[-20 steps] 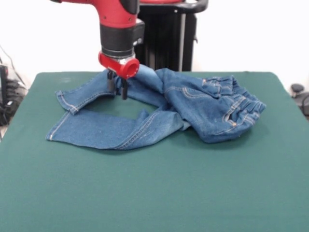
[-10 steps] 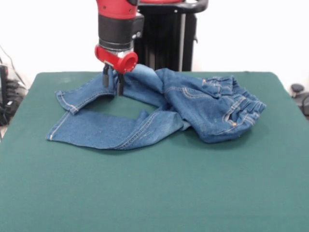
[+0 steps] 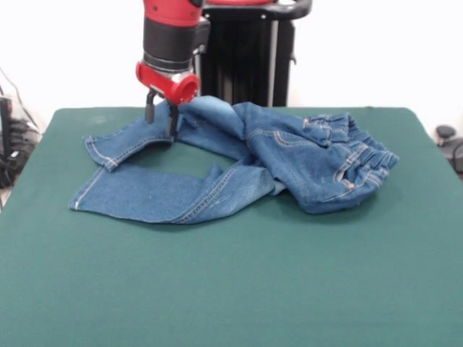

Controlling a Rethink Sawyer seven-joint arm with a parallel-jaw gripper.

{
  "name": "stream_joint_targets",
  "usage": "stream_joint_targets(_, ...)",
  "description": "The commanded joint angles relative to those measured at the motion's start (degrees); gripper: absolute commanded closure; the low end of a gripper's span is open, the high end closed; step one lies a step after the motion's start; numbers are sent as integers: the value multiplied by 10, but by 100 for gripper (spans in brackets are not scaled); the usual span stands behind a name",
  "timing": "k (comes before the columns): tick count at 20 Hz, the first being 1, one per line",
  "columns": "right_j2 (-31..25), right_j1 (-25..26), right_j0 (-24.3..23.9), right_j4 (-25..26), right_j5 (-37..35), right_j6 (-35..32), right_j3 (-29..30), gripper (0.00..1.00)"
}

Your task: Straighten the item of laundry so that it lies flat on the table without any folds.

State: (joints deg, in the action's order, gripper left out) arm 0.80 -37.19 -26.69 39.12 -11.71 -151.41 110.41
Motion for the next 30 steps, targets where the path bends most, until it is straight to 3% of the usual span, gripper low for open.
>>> stream_joint_targets(1,56,80,35,60,73,-23,-15,0)
stream_joint_targets(4,70,140,33,66,119,-33,-36,0)
stream_joint_targets(8,98,184,57,60,187,-39,-48,0)
stream_joint_targets(15,152,235,112,-16,268,-49,-69,0)
stream_joint_targets(20,189,253,147,-61,279,-46,-72,0)
stream_joint_targets(27,349,366,280,-251,357,-53,-70,0)
stream_joint_targets(30,387,406,315,-322,375,-54,-53,0)
